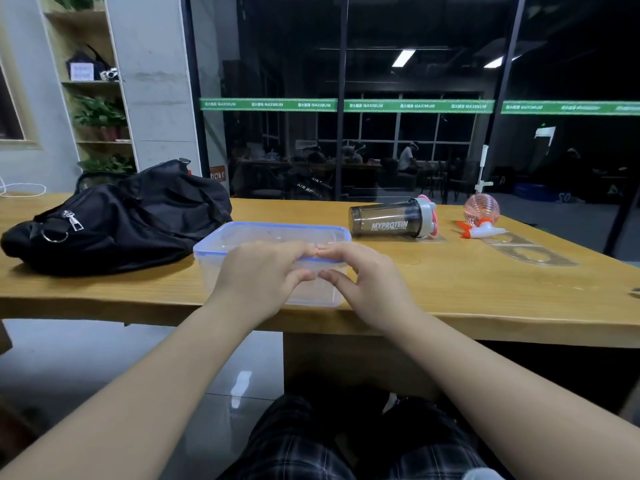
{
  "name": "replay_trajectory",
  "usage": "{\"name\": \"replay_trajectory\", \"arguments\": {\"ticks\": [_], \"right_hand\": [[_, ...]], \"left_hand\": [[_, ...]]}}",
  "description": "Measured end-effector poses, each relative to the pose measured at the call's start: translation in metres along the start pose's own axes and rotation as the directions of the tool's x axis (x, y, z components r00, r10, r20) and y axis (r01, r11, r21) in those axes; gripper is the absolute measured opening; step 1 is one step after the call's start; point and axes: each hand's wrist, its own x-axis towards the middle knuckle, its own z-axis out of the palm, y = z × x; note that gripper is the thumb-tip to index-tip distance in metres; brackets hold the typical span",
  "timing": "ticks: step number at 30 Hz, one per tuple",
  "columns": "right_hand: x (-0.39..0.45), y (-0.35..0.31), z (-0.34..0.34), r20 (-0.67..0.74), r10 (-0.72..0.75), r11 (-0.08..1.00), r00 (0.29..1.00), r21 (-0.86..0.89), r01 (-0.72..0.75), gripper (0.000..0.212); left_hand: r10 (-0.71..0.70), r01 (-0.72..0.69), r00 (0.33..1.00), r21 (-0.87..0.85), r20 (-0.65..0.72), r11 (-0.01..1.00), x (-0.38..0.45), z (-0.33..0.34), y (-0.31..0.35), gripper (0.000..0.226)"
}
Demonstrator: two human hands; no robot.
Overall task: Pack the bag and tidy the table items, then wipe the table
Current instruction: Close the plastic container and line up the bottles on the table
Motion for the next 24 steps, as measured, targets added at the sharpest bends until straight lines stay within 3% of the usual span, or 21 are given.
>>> {"name": "replay_trajectory", "arguments": {"ticks": [4,14,20,24], "right_hand": [[0.001,0.005,0.005,-0.036,-0.039,0.999,0.999,-0.015,0.039,0.026],[0.005,0.009,0.004,-0.057,-0.061,0.997,0.996,-0.042,0.059,0.023],[0.008,0.017,0.008,-0.063,-0.079,0.997,0.995,0.012,0.08,0.031],[0.013,0.021,0.012,-0.024,-0.08,0.997,0.996,0.011,0.081,0.034]], "left_hand": [[0.003,0.001,0.999,0.109,-0.037,0.994,0.0,0.003,0.003,0.03],[-0.005,0.012,0.997,0.082,-0.082,0.997,0.004,0.011,0.001,0.024],[0.12,-0.117,0.99,0.045,-0.076,0.992,0.01,0.008,-0.013,0.04],[0.202,-0.201,0.979,0.018,-0.013,0.979,0.008,0.01,-0.026,0.037]]}}
